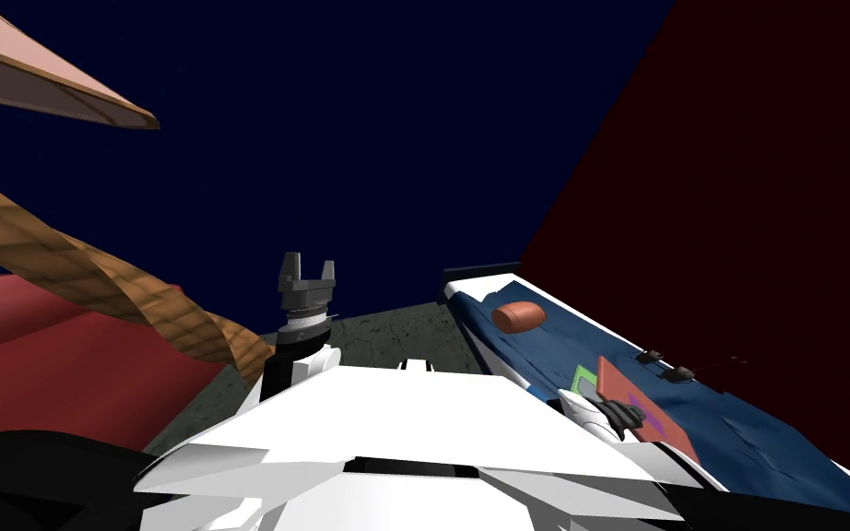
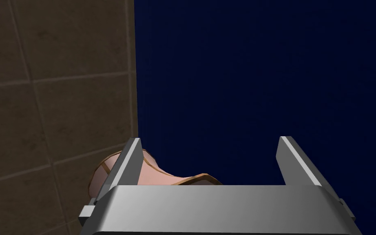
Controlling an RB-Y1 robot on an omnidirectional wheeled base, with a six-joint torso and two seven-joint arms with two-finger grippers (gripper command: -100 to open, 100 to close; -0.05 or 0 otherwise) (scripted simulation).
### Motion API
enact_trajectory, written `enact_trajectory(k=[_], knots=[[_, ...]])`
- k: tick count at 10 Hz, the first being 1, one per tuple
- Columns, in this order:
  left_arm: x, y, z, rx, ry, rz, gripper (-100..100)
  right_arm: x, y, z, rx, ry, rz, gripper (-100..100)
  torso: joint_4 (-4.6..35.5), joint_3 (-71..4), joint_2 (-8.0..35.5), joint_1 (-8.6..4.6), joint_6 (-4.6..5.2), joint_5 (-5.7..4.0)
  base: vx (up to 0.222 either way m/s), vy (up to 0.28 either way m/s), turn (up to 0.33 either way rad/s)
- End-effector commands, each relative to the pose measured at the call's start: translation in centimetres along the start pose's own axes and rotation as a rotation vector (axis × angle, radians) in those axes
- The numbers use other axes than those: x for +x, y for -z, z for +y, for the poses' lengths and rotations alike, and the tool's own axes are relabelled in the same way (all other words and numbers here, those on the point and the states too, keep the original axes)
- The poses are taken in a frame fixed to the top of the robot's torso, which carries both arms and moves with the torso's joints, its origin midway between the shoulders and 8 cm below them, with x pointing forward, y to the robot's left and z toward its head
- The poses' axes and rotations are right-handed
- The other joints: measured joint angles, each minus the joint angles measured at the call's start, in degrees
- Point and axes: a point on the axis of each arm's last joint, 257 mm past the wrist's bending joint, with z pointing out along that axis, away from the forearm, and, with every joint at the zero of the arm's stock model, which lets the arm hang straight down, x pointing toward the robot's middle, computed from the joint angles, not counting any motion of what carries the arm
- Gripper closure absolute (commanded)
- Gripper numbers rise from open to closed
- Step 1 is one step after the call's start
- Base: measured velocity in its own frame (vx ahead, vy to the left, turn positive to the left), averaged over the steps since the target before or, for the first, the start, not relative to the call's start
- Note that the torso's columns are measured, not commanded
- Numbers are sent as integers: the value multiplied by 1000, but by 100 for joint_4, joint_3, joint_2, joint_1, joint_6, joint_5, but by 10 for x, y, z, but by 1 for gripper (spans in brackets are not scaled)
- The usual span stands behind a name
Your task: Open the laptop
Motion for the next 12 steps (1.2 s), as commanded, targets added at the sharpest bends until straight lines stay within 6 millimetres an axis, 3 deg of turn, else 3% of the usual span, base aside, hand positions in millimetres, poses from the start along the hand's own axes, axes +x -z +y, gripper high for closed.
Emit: enact_trajectory(k=[1, 3, 4, 6, 8, 12], knots=[[0, 0, 0, 0, 0, 0, 0, 8, -13, -15, -5, -1, 10, -100, 0, -2, -3, -3, -4, -1, 19, 81, -2], [0, 0, 0, 0, 0, 0, 0, 29, -14, -13, -6, 5, 46, -100, 4, 9, 13, -41, -1, -13, 4, 23, 6], [0, 0, 0, 0, 0, 0, 0, 0, -12, -15, -5, -8, -6, -100, 6, 14, 21, -49, 2, -15, -7, -11, -20], [0, 0, 0, 0, 0, 0, 0, 7, -12, -15, -5, 1, 7, -100, 5, 6, 9, -31, -6, -6, -4, -10, 7], [0, 0, 0, 0, 0, 0, 0, 0, -12, -15, -5, -8, -6, -100, 3, 5, 7, -20, -3, -5, 0, 0, 0], [0, 0, 0, 0, 0, 0, 0, 0, -35, -51, -5, -7, -14, -100, 3, 6, 10, -21, -2, -7, 6, 69, -17]])
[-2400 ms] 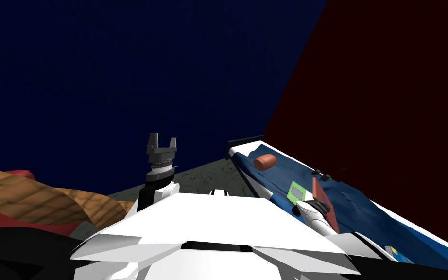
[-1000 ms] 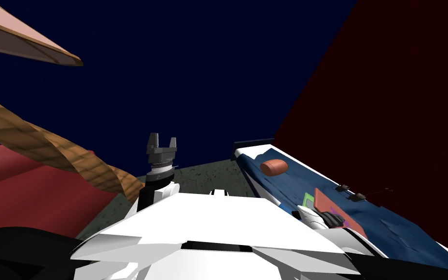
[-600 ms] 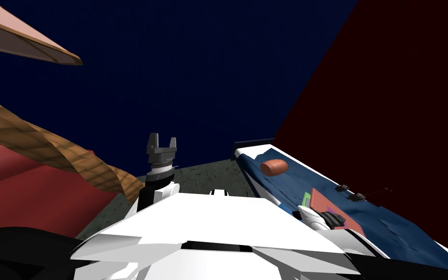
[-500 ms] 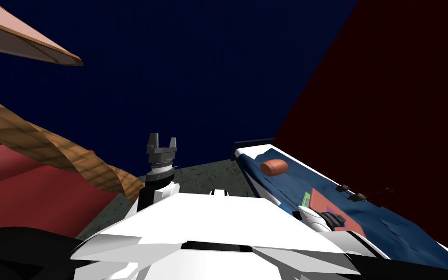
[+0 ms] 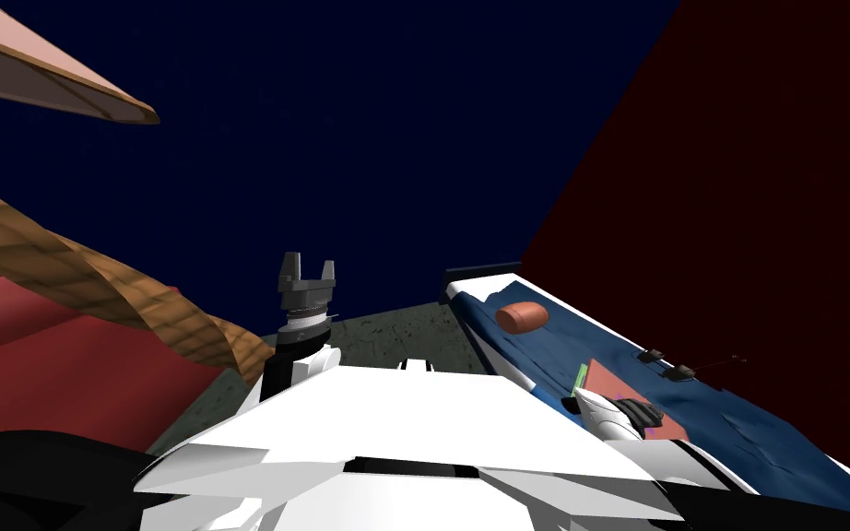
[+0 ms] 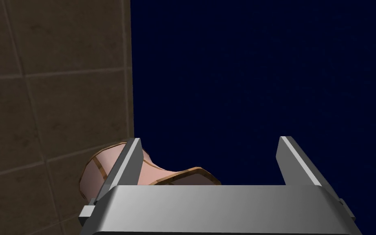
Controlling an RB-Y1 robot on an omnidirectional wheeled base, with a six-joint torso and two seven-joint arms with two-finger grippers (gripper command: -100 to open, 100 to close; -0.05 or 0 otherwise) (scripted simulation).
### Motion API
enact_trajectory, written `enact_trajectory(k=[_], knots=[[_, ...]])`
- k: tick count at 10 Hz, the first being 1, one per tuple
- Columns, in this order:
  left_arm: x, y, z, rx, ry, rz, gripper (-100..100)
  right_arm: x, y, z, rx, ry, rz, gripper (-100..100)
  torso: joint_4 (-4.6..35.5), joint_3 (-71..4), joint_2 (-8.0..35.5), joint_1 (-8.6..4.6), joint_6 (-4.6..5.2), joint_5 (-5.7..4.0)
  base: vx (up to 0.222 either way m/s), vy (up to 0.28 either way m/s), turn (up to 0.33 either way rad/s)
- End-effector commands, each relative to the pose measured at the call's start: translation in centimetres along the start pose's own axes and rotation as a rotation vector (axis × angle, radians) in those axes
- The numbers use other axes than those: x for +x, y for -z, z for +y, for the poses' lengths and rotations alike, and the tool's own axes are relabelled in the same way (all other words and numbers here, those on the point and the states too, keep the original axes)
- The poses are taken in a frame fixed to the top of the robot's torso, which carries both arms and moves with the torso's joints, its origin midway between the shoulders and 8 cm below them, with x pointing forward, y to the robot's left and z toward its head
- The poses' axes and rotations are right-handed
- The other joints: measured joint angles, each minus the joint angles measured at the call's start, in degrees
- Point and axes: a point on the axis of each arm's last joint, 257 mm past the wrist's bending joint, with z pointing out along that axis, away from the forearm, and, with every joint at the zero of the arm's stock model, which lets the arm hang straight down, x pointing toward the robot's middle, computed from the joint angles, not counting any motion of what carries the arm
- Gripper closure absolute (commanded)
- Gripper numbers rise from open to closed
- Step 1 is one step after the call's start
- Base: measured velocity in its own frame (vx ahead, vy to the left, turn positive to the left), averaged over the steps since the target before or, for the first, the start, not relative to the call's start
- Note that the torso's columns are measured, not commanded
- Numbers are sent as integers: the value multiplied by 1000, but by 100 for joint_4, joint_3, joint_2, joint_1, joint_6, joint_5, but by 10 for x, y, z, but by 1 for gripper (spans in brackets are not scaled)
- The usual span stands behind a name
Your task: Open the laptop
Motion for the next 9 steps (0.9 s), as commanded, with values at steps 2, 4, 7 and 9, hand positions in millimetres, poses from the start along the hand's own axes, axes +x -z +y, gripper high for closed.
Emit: enact_trajectory(k=[2, 4, 7, 9], knots=[[0, 0, 0, 0, 0, 0, 0, -1, -13, -23, 1, 2, -7, -100, 0, 0, 0, -6, 0, -2, 10, 67, -16], [0, 0, 0, 0, 0, 0, 0, -1, -13, -23, 1, 4, -7, 0, 1, 2, 2, -22, 0, -7, 1, 12, 0], [0, 0, 0, 0, 0, 0, 0, -1, -13, -23, 1, 4, -7, 0, 1, 0, 1, -6, 0, -2, 0, 0, 0], [0, 0, 0, 0, 0, 0, 0, -1, -13, -23, 1, 4, -7, 0, 0, 0, 0, -4, 0, -1, 0, 0, 0]])
